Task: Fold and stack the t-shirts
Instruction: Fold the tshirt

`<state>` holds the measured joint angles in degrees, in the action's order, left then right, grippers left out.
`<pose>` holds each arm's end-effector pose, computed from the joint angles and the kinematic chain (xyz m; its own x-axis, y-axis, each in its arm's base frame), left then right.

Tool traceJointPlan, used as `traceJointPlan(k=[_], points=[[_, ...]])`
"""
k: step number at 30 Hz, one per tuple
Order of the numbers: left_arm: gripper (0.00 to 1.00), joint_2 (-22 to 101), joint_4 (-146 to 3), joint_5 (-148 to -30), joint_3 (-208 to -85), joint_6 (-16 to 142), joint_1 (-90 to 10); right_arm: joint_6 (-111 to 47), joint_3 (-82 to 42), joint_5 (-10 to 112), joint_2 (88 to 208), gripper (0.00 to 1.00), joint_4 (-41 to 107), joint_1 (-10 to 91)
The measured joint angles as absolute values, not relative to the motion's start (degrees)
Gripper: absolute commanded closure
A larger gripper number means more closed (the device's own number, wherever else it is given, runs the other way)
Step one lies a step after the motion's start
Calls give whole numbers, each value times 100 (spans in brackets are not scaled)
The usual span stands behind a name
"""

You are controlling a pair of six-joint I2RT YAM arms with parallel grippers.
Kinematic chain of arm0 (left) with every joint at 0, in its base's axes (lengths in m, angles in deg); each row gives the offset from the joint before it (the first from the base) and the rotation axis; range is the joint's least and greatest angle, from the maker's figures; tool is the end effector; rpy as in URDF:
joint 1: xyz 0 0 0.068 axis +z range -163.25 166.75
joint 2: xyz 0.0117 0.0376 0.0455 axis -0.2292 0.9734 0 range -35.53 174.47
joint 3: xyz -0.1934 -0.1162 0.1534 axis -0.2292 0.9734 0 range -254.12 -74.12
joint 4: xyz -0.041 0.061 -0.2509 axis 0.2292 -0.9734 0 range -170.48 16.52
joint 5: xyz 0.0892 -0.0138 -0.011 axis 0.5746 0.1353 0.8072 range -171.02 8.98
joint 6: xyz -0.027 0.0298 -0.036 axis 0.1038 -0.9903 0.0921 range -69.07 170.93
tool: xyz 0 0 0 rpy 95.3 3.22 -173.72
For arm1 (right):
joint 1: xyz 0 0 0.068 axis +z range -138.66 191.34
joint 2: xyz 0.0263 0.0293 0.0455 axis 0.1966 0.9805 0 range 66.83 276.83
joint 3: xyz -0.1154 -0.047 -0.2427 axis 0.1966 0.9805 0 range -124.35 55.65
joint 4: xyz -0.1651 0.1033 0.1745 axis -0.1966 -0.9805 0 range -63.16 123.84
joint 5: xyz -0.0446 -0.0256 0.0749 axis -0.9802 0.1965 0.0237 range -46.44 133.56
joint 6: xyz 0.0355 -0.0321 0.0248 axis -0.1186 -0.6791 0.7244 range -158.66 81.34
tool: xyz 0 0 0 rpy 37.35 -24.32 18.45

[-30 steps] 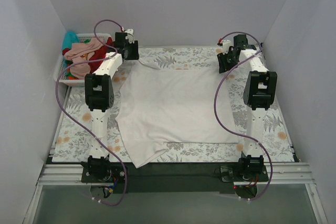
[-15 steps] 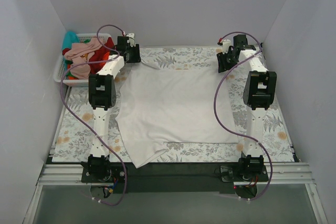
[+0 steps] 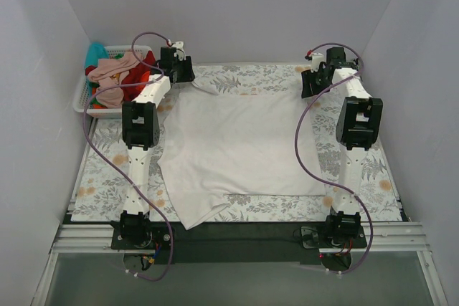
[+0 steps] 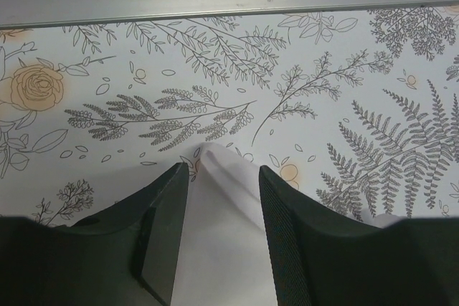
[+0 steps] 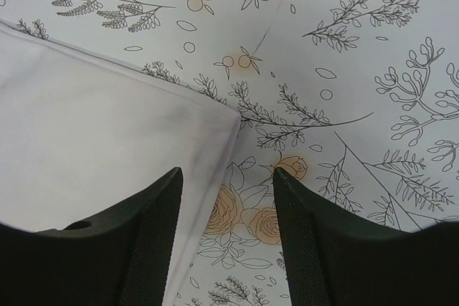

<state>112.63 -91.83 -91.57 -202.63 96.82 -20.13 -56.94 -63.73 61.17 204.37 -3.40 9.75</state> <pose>0.5761 -0.0760 0.1597 -0.6128 -0.6371 -0.4674 -0.2573 0.7202 -0.6443 0.5276 -0.0038 0.1835 -0.7357 -0.2787 -0.6173 -0.3960 0.9164 0.0583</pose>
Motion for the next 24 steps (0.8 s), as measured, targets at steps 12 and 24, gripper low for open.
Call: traceJointPlan(k=[12,24], points=[[61,11590,-9010,-9209,-20458,9774,-2013,-5631,-6375,6156,20476,36,-252,923],[64,11601,-8927,-9246,-20464,9831,-2013,-5478,-6473,6230,20688,39,-103,931]])
